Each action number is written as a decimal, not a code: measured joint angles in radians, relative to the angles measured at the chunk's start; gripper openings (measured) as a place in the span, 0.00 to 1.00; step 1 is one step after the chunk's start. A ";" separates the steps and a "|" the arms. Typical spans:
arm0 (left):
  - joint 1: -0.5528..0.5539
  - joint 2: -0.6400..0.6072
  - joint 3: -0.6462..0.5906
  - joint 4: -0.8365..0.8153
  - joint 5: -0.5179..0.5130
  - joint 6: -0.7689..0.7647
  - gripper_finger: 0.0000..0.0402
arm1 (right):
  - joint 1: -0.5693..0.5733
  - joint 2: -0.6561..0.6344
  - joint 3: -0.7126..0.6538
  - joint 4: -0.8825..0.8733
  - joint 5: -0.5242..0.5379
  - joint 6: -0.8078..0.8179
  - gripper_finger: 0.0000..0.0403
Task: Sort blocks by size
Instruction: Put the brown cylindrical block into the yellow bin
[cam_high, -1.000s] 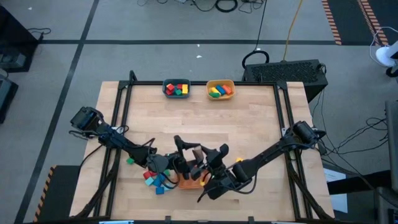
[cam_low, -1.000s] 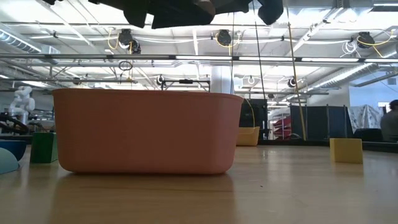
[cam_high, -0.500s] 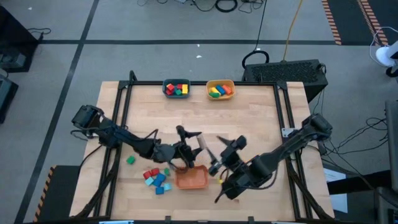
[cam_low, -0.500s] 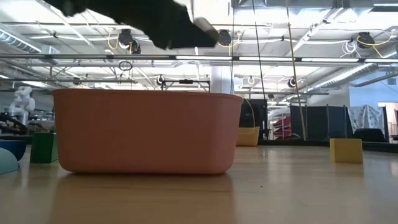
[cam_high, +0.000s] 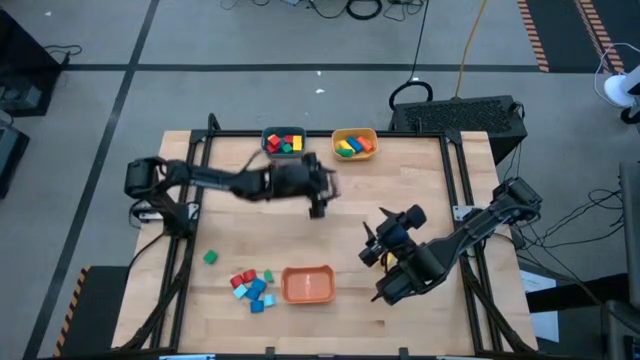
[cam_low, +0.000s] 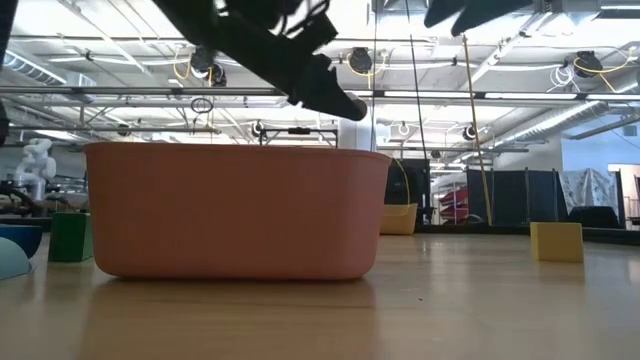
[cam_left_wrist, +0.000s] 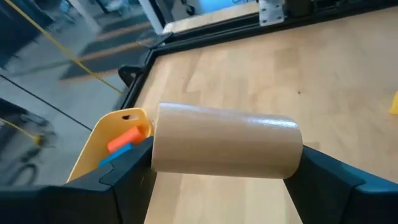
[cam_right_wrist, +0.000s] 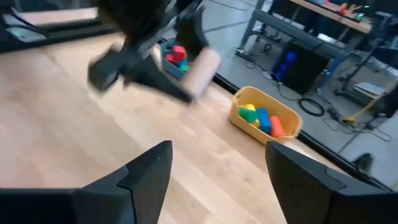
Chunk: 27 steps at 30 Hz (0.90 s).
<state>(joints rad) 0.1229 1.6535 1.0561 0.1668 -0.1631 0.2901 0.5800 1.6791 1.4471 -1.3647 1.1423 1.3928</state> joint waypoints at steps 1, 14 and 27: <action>0.037 0.001 0.024 -0.032 0.051 0.003 0.75 | 0.000 0.000 -0.002 -0.025 0.000 0.017 0.60; 0.407 0.173 0.293 -0.254 0.514 0.031 0.75 | -0.097 -0.008 -0.006 -0.206 -0.017 0.012 0.60; 0.446 0.527 0.713 -0.514 0.519 0.029 0.75 | -0.162 -0.087 -0.084 -0.208 -0.024 0.023 0.60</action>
<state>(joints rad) 0.5694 2.1802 1.7692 -0.3470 0.3557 0.3187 0.4179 1.5922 1.3630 -1.5723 1.1183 1.4156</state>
